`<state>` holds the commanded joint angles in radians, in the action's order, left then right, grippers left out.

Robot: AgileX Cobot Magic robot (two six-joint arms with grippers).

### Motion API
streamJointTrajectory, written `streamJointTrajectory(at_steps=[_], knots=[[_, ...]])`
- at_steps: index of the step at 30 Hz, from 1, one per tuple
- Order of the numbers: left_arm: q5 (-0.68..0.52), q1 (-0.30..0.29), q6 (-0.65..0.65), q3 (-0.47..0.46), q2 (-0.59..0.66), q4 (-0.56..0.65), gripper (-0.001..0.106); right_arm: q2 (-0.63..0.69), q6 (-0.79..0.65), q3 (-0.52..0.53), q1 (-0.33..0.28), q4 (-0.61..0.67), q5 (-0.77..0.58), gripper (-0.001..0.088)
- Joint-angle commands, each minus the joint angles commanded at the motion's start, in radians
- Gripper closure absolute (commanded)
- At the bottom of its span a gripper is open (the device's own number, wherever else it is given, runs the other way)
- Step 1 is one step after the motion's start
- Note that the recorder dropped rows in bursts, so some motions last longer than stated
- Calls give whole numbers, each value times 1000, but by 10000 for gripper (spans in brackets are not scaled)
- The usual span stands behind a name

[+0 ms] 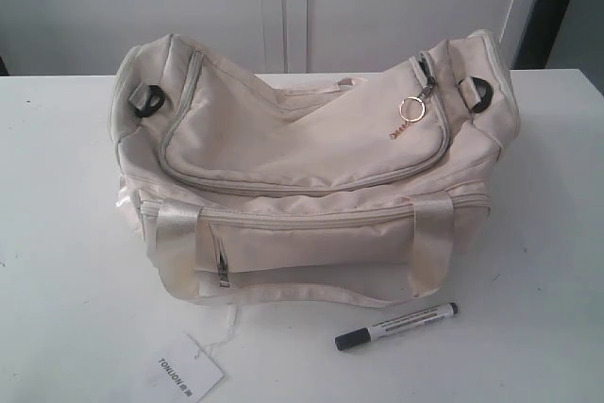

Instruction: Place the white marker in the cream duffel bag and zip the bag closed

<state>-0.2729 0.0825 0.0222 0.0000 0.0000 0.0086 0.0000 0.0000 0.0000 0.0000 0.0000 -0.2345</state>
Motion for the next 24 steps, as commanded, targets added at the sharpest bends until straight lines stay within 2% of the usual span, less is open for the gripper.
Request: streamJointTrajectory(at_steps=[12, 18, 24], knots=[[0, 0, 0, 0, 0, 0, 1053, 0, 0, 0, 0, 0, 292, 868], [0, 0, 0, 0, 0, 0, 1053, 0, 0, 0, 0, 0, 363, 868], [0, 0, 0, 0, 0, 0, 1053, 0, 0, 0, 0, 0, 352, 868]])
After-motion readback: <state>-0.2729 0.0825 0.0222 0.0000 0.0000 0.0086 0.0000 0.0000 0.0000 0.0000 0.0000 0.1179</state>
